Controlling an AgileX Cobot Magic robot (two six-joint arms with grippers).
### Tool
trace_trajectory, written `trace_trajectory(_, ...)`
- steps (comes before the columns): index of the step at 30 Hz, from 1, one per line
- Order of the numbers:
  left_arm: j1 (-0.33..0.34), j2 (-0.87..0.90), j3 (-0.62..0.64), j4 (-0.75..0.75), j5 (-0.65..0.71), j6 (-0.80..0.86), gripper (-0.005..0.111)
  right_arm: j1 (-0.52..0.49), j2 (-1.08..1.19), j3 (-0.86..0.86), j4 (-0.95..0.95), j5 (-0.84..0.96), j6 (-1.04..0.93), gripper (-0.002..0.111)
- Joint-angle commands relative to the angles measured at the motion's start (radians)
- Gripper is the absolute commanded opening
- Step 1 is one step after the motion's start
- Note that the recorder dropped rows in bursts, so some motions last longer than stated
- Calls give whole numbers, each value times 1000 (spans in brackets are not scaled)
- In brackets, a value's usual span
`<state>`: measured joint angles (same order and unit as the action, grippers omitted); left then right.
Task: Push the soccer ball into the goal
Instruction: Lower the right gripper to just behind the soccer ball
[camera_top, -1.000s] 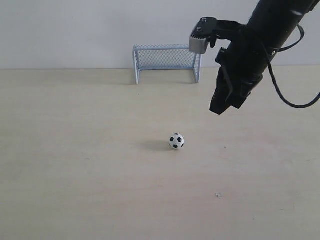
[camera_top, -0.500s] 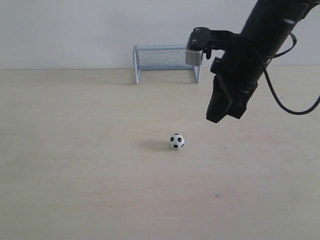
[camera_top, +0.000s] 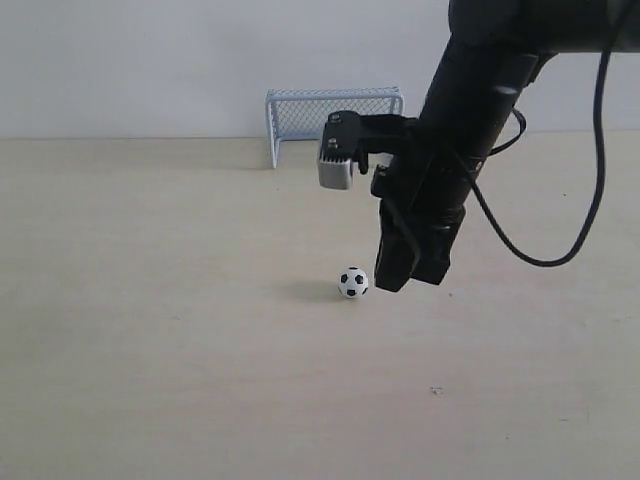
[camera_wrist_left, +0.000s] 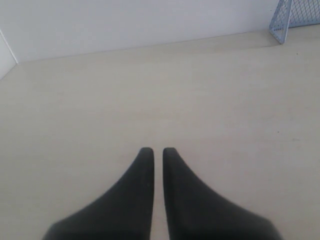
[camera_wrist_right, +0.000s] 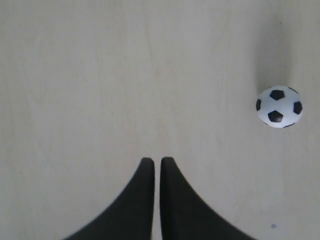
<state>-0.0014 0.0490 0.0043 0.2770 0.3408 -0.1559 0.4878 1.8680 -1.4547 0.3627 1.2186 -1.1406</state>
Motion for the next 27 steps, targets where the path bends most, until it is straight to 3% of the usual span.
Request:
trace_trajectory(1,-8,5,-4,0,-3,-9,6,1,43,1,-6,2,2,0)
trace_trajectory(27,-8,5,-4,0,-3,-9,6,1,110,1,-38,2,-1,0)
